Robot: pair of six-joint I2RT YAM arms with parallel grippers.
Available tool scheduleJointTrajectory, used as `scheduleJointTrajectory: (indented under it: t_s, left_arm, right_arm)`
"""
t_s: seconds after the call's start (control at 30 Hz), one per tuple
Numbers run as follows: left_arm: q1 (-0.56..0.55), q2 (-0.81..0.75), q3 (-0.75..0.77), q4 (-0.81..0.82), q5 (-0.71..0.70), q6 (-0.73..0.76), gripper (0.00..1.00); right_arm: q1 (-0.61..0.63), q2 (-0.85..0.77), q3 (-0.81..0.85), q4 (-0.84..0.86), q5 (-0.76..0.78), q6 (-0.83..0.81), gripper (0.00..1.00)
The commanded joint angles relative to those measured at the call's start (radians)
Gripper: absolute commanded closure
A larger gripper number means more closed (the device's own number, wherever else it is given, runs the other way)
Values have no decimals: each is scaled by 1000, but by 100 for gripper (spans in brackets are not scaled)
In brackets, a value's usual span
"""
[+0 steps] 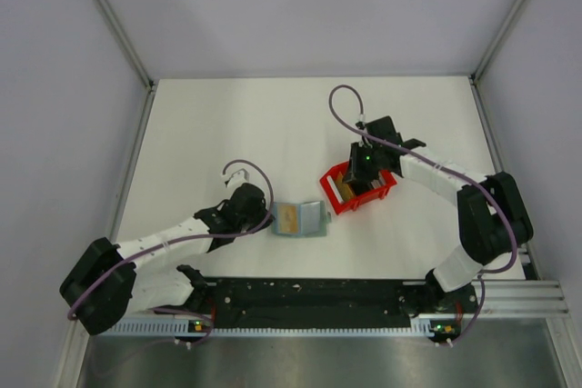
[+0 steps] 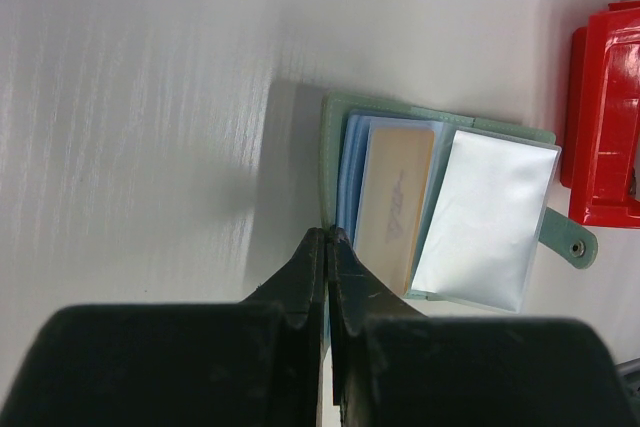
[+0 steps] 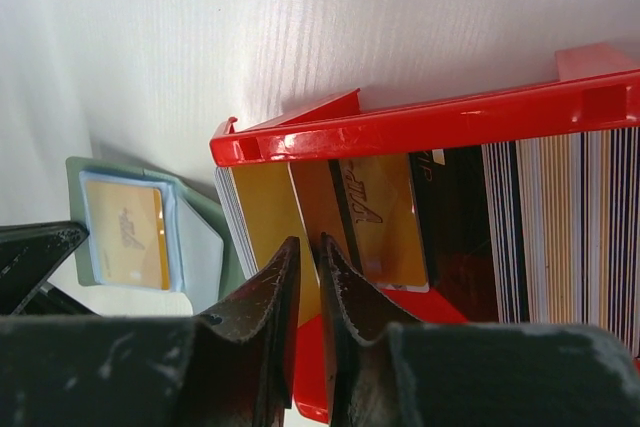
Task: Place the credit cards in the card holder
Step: Pick up the credit card from the storage box.
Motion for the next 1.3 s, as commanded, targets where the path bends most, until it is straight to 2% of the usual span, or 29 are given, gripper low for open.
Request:
scheduleJointTrajectory:
  t_s: [0.0,0.33,0.5,0.7,0.8,1.1,1.27]
  left_arm:
    - [4,5,26,32,-1,8,100]
    - [5,7,28,29,3,7,100]
    - [5,5,29,26,5,5,100]
    - [5,5,34,19,3,5,100]
    - [5,5,32,17,6,5,100]
    - [5,4,34,14,8,10,100]
    - [5,2,34,12,13,11,100]
  right_arm:
    - [-10,11,13,6,6,-23,86]
    - [-9,43,5,2,23,-36,83]
    - [-7,48,13,3,16,-52,88]
    - [-9,62,16,-3,-1,-61,100]
    - [-6,63,28,-29,15,-73,100]
    - [-6,-81,39,-54,121,-64,100]
    - [8,-129,44,-58,109,-41,100]
